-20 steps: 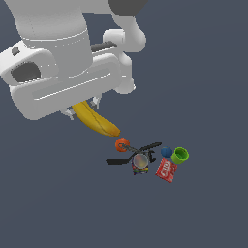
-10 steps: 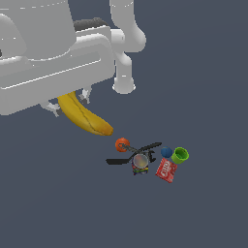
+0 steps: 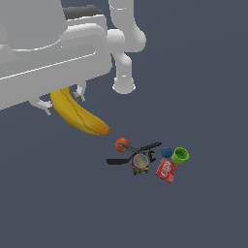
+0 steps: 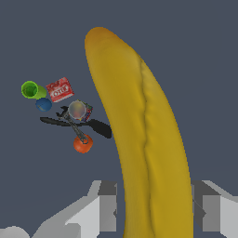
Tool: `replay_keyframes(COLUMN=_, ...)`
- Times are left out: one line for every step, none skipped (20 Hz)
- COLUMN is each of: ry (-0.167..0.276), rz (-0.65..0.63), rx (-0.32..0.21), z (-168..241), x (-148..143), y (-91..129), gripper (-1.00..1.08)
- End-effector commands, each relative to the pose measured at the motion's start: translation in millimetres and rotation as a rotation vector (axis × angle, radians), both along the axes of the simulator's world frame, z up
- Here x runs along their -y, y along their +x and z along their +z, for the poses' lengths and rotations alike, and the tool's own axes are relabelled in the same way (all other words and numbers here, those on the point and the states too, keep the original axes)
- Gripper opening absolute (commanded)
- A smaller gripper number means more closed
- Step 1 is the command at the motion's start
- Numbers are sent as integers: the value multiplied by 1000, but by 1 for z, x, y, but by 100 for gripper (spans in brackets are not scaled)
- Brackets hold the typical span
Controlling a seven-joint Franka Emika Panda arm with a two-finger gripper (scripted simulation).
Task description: Pick up a designated object from a clutter of objects.
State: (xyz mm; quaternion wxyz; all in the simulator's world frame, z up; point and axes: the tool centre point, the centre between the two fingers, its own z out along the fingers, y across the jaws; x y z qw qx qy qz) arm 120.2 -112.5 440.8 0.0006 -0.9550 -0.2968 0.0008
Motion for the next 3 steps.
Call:
replay_keyframes(ry=0, rz=0, rx=2, z=3, x=0, y=1, gripper=-100)
replay_keyframes(ry=0, rz=0, rx=2, z=3, x=0, y=1, gripper=-100)
replay_keyframes(ry=0, rz=0, rx=2, z=3, x=0, y=1, gripper=-100)
